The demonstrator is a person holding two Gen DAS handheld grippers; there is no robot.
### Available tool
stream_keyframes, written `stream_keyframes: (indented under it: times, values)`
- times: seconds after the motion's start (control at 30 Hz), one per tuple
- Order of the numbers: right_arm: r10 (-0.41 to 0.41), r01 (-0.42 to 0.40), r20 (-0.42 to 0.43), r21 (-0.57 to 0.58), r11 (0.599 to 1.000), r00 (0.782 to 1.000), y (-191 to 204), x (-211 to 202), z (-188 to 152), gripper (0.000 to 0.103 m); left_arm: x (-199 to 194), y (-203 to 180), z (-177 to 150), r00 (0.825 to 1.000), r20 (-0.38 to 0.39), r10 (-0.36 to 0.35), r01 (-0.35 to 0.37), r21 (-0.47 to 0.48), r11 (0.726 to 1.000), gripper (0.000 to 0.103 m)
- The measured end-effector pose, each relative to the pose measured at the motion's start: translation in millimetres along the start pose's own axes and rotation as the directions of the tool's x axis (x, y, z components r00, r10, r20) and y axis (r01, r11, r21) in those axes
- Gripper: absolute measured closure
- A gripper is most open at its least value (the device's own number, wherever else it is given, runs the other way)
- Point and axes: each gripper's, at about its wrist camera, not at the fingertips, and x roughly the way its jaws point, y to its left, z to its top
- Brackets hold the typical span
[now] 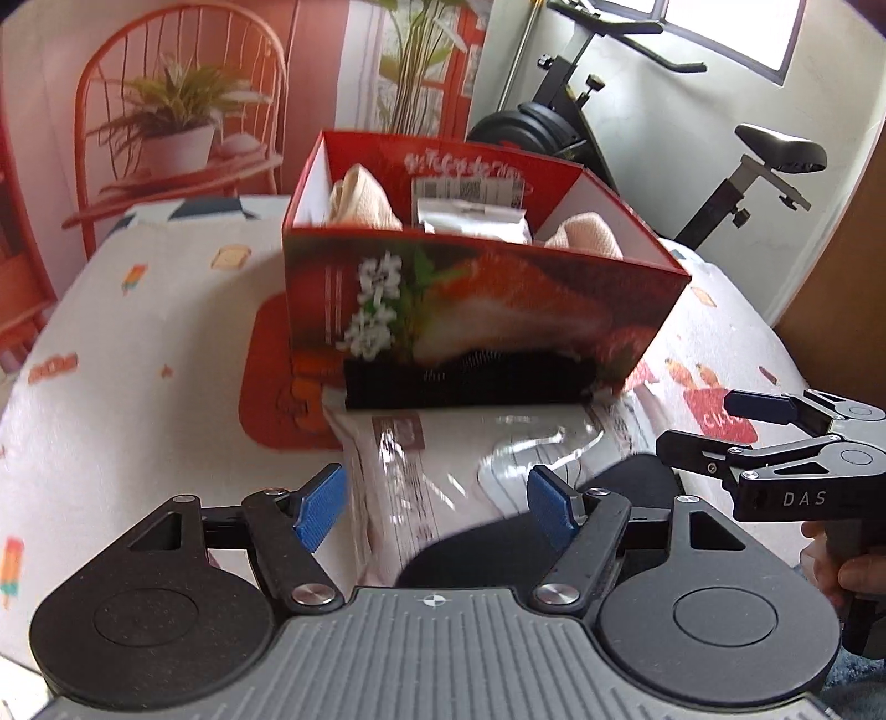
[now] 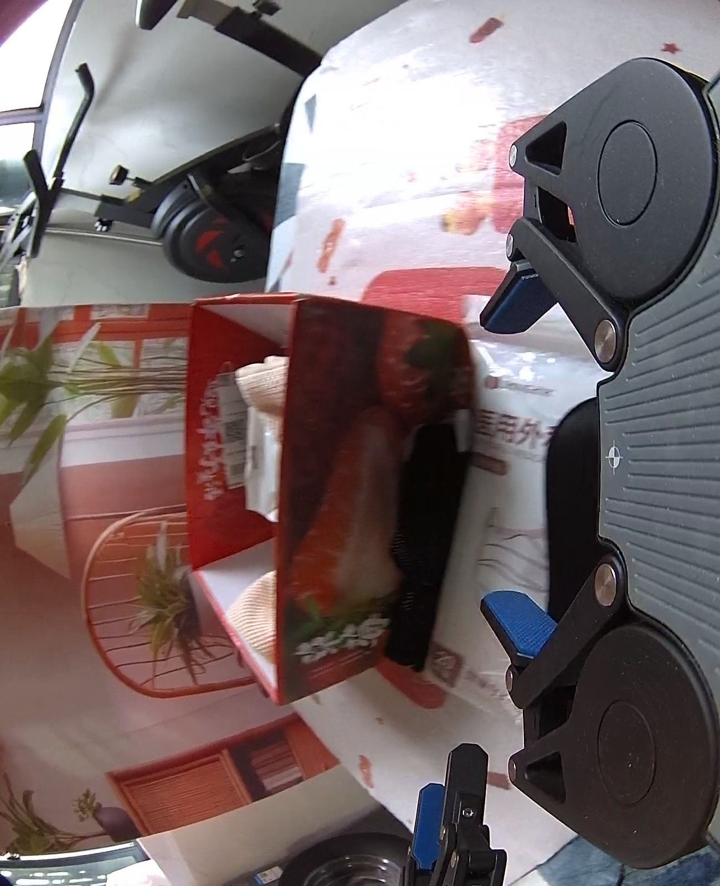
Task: Organize soft objects
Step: 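Lower the right tool onto the black eye mask and grasp it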
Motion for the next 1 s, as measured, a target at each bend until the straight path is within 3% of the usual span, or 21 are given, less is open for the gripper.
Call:
stream_keyframes:
  times: [0.4,0.77,1.0]
  values:
    - [0.011,-0.016,-0.084,-0.052,0.999,0.996,13.0,16.1,-30.4,0.002,10.9,6.1,-23.2,0.999,-0.035,-0.006,0.004,-0.069,0.998,0.029]
    - [0.022,-0.019,-0.061,0.039,0.999,0.998,-6.0,12.3,-35.6,0.006,12.8,11.2,-32.4,0.998,-0.05,-0.035,0.029,-0.108,0.994,0.029]
    - [0.031,-0.029,-0.077,0.029,0.999,0.997,-3.8,14.8,-37.0,0.008,15.6,9.4,-35.6,0.997,-0.07,-0.043,0.035,-0.108,0.993,0.029]
